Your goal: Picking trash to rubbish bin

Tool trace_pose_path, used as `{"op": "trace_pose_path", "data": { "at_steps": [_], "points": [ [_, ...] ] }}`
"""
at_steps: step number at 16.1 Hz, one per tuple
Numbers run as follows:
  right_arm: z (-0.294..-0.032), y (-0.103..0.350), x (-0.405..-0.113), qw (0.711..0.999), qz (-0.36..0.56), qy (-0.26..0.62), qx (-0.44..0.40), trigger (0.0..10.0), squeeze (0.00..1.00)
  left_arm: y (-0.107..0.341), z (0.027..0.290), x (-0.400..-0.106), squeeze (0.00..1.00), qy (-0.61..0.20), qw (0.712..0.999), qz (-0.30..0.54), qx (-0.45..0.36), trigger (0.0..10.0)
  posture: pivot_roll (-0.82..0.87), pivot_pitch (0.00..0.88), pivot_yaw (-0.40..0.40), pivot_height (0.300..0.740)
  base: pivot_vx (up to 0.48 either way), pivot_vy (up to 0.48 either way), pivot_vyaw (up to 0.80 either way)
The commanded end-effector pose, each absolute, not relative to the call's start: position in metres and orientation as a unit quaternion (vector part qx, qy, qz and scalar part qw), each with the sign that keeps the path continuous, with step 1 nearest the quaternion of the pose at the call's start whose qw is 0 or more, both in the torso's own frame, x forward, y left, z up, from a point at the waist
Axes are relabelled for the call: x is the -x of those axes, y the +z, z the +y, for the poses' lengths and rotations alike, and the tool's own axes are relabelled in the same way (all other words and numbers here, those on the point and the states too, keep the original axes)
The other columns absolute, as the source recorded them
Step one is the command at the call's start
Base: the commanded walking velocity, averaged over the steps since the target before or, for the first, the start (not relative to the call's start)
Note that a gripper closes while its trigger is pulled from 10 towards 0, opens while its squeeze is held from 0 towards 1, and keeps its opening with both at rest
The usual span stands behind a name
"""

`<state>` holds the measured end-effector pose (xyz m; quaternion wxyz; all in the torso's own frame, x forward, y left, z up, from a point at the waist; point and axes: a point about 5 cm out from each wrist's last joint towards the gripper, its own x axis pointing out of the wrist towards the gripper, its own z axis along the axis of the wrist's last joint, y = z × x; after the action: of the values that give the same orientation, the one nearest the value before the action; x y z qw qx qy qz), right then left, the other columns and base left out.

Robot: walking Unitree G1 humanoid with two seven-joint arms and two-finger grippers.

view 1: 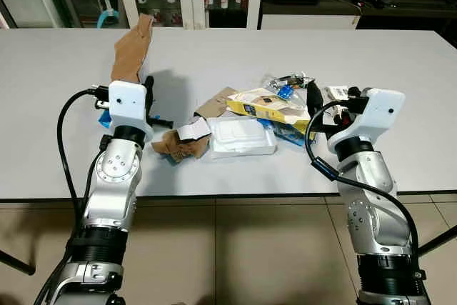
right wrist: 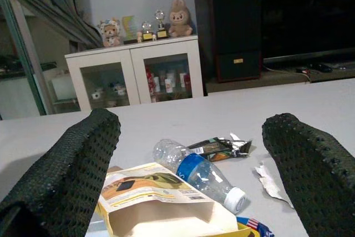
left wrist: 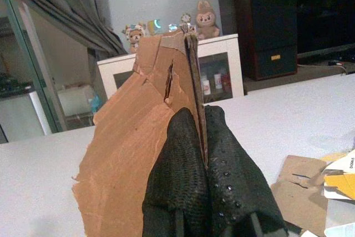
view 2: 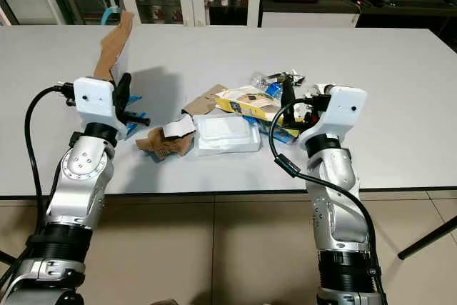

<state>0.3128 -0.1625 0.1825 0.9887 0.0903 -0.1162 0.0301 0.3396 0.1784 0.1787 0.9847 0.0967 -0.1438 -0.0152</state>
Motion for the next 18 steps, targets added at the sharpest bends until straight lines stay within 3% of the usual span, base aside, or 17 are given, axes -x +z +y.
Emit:
{"op": "trace_pose_path", "data": {
  "at_steps": [1,10,18],
  "points": [
    [-0.163,0.182,-0.313,0.989,-0.116,0.031,-0.086,10.0,0.0,0.18,0.175,-0.341,0.0,-0.02,0.984,-0.148,-0.098,10.0,0.06,0.0,-0.016,0.74,0.0,0.0,0.0],
    [-0.174,0.182,-0.318,0.991,-0.108,0.019,-0.074,10.0,0.0,0.18,0.175,-0.342,0.0,-0.018,0.985,-0.147,-0.093,10.0,0.02,0.01,-0.039,0.74,0.0,0.0,0.0],
    [-0.181,0.178,-0.317,0.992,-0.106,0.002,-0.065,10.0,0.0,0.171,0.163,-0.341,0.0,-0.036,0.987,-0.134,-0.083,10.0,-0.01,0.0,-0.006,0.74,0.0,0.0,0.0]
  ]
}}
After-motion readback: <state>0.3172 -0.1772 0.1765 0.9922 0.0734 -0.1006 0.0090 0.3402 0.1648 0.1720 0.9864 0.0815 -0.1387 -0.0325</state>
